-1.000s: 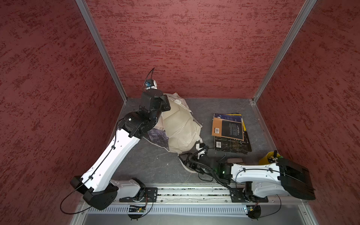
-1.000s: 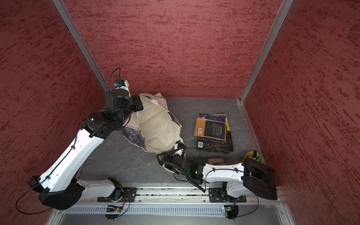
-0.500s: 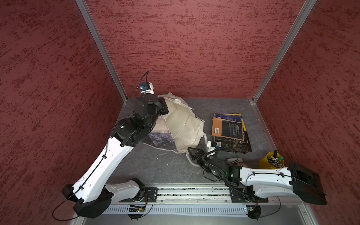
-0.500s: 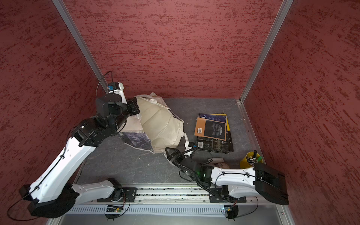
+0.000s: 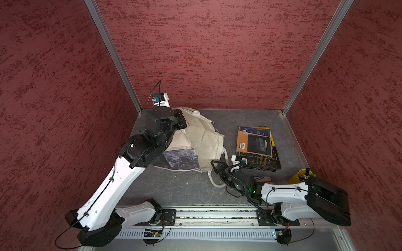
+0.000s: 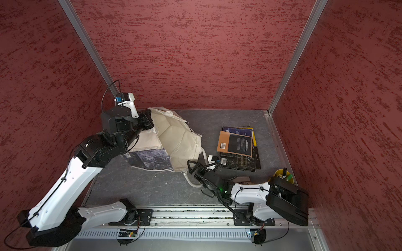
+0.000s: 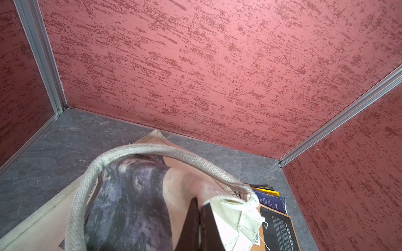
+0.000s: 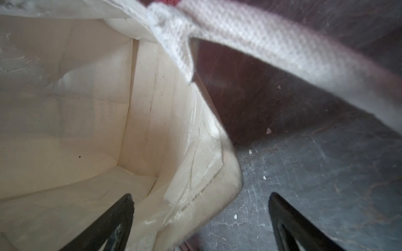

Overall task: Take out the books from the canvas bag
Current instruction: Adjust the canvas bag at the center of the board.

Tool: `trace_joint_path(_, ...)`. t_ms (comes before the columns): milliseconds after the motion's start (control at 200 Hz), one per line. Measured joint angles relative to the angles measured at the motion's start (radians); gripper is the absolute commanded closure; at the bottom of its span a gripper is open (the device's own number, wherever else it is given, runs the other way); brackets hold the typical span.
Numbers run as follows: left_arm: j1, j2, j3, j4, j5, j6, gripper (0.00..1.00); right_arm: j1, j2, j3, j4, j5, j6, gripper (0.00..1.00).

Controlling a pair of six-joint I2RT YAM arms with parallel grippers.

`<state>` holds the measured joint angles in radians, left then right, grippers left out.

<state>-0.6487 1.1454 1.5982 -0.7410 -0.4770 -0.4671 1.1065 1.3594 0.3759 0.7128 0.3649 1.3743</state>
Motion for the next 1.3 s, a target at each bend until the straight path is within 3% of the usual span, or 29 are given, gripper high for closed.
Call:
trace_joint_path(145, -0.012, -0.01, 0.0, 0.0, 0.006, -0.012, 1.0, -0.051, 0.114, 0.024, 0.097, -0.064, -0.035, 0.14)
trace_joint_path(271, -0.023, -0.018, -0.014, 0.0, 0.01, -0.019, 1.0, -0.079, 0.177, 0.06, 0.135, -0.1, -0.065, 0.3)
trace_joint_path(321, -0.026, -0.024, -0.026, 0.001, 0.013, -0.021, 1.0, -0.083, 0.184, 0.074, 0.136, -0.101, -0.083, 0.43)
trace_joint_path(381, -0.029, -0.036, -0.046, 0.001, 0.017, -0.026, 1.0, -0.088, 0.186, 0.099, 0.126, -0.1, -0.105, 0.67)
trace_joint_path(496, -0.031, -0.06, -0.089, 0.002, 0.024, -0.03, 1.0, -0.094, 0.185, 0.149, 0.103, -0.101, -0.144, 1.0)
trace_joint_path(526, -0.031, -0.067, -0.1, 0.003, 0.024, -0.03, 1.0, -0.096, 0.184, 0.155, 0.099, -0.102, -0.156, 1.0)
trace_joint_path(716, -0.011, -0.085, -0.144, 0.036, 0.039, -0.006, 0.62, -0.109, 0.171, 0.192, -0.008, -0.124, -0.199, 1.0)
trace_joint_path(852, 0.066, -0.088, -0.145, 0.06, 0.083, 0.029, 0.26, -0.127, 0.169, 0.288, -0.147, -0.164, -0.254, 1.0)
trace_joint_path(1022, 0.14, -0.088, -0.137, 0.055, 0.132, 0.089, 0.0, -0.167, 0.158, 0.43, -0.329, -0.219, -0.335, 1.0)
trace_joint_path(1298, 0.144, -0.196, -0.124, 0.036, 0.138, 0.143, 0.0, -0.22, 0.191, 0.769, -0.704, -0.283, -0.496, 1.0)
